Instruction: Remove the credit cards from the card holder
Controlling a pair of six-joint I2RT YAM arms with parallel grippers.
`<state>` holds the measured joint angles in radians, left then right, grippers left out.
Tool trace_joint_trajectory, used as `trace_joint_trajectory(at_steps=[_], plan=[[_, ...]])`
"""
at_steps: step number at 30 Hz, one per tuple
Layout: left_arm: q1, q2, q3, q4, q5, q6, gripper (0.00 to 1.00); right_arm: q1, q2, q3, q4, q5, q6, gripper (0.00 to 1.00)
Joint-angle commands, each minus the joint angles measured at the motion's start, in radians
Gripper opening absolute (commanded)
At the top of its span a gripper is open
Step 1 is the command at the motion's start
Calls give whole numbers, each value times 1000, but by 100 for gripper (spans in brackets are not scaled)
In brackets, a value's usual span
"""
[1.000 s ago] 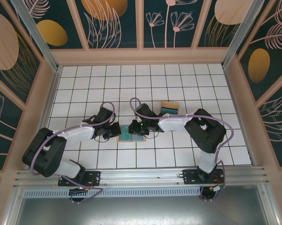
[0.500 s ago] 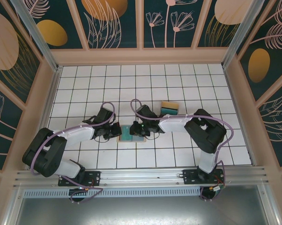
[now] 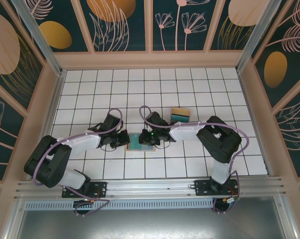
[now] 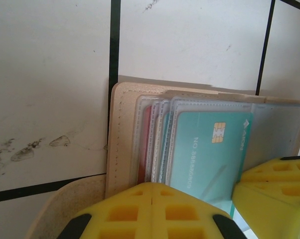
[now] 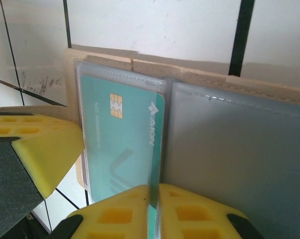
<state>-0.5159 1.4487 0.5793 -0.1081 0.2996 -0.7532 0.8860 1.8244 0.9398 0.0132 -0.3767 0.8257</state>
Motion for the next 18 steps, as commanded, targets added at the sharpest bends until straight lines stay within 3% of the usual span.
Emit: trace_joint_trajectory(at_steps=[1,3,10,18], plan=[[-1,19,-21,-20,13,-2,3,-1,24,9,27,-34,9,8],[-1,19,-21,-23,10,-2,2,-2,20,7,24,-32,9,0],[-2,40,-10,-82,-63,-15,0,-16,-25,-37,13,-4,10,0],[-2,47,-9,-88,-70,-14,0,-38,-75,-92,5,11,12,0]])
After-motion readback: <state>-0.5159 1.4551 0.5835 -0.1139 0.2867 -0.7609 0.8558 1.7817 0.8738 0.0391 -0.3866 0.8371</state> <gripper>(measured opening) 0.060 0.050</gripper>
